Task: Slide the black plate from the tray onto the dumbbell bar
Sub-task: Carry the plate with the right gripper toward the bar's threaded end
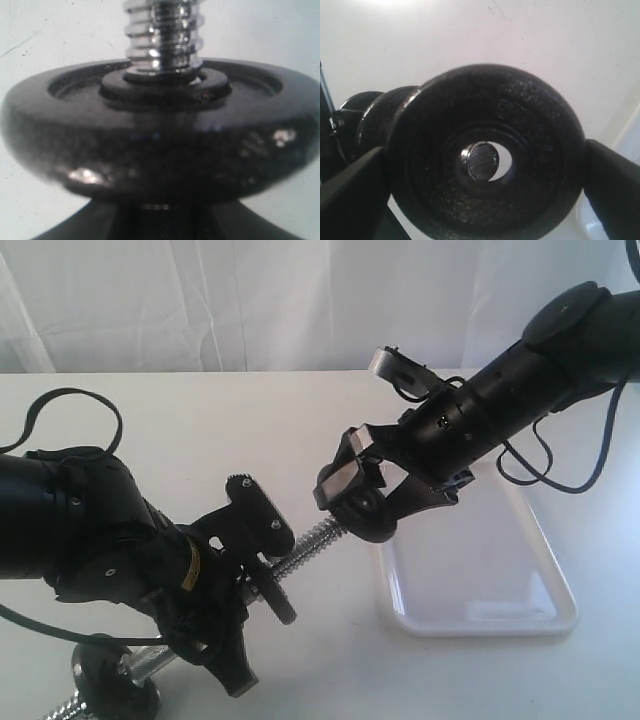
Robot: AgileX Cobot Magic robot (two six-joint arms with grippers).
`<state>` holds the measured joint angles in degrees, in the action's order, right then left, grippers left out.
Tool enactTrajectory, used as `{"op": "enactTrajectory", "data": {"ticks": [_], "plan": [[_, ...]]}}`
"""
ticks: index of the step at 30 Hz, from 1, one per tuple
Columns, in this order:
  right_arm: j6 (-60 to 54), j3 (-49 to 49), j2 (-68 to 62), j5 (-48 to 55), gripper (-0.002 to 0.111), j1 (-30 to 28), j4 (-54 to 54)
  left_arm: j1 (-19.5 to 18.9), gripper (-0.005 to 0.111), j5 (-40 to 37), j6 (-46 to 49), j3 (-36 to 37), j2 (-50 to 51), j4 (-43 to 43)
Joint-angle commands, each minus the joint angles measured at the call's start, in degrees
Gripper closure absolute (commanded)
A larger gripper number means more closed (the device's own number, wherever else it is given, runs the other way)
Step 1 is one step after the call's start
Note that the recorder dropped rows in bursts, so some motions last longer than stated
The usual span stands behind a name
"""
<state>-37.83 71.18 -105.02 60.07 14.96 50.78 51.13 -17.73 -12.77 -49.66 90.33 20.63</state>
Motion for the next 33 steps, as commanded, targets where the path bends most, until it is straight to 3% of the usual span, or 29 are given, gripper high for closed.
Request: {"op": "enactTrajectory", "data": {"ticks": [1,26,33], "plan": [[-1.20,0.05,0.11,1.78,0.108,-0.20,3.83,0.45,0.107,3.52,-0.27,-1.07,-2.30,0.36],[-0.99,0.05,-5.39,7.57,0.108,-0.45,6.02,0.45,0.107,5.63,-0.40,-1.07,-2.30,0.35],[-3.59,0.15,-5.39,9.89,0.108,-4.77,13.15,0.45,0.107,5.73,-0.40,-1.07,-2.32,0.35]]}}
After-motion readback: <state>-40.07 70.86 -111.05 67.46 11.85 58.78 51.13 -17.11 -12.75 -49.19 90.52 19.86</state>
